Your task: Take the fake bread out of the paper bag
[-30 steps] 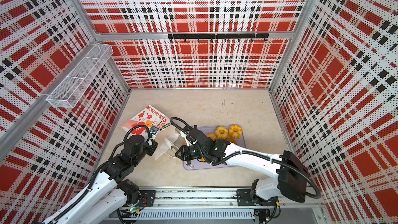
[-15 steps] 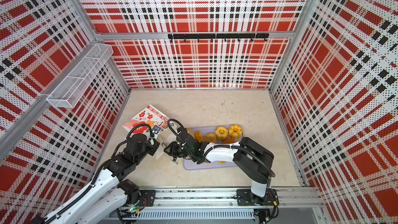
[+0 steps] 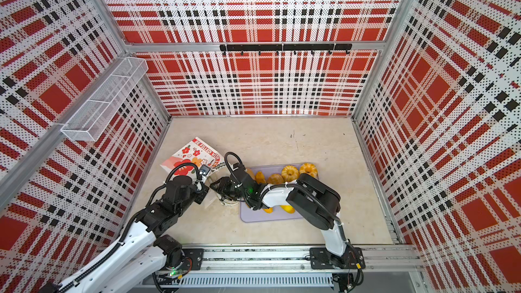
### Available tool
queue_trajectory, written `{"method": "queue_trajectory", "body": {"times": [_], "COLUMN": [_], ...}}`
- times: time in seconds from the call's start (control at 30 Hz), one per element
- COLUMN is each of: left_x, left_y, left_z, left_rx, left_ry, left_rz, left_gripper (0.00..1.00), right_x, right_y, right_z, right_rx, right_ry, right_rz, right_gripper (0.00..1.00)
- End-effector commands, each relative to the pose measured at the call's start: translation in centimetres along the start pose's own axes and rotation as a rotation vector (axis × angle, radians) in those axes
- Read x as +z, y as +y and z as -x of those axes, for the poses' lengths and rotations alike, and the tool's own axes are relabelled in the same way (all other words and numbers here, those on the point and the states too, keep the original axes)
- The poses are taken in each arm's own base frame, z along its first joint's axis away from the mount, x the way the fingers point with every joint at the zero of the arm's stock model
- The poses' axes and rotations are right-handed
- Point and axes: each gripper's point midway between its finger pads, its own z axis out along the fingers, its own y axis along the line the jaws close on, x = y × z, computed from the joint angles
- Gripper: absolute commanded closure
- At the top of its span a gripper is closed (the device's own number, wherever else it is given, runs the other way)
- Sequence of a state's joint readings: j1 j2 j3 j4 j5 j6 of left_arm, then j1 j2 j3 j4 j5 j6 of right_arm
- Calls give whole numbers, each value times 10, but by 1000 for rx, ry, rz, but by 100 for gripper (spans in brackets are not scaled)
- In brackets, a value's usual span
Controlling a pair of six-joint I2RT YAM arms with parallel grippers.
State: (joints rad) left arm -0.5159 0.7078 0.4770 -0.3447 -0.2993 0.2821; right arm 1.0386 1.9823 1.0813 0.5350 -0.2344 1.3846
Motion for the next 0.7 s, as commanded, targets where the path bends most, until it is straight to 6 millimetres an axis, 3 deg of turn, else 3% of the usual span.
{"method": "queue_trajectory", "body": {"times": [0.0, 0.2, 0.33, 0.57, 0.67], "left_x": [0, 0, 0, 2, 1], "left_y": [-2, -4, -6, -8, -9], "left_z": [3, 3, 2, 3, 2], "left_rx": [2, 11, 20, 24, 26], "left_ry": [-18, -15, -11, -12, -12], "left_rz": [-3, -7, -13, -23, -26], "left_gripper": [100, 100, 100, 100, 100], "right_x": [9, 27, 28, 34, 44], "right_y": [33, 18, 13, 25, 30], "right_z": [9, 11, 9, 14, 17], "right_rx": [20, 90, 97, 77, 54], "right_ry": [-18, 4, 15, 19, 30], "right_rz": [131, 115, 92, 148, 159], "right_gripper": [52, 50, 50, 51, 59]}}
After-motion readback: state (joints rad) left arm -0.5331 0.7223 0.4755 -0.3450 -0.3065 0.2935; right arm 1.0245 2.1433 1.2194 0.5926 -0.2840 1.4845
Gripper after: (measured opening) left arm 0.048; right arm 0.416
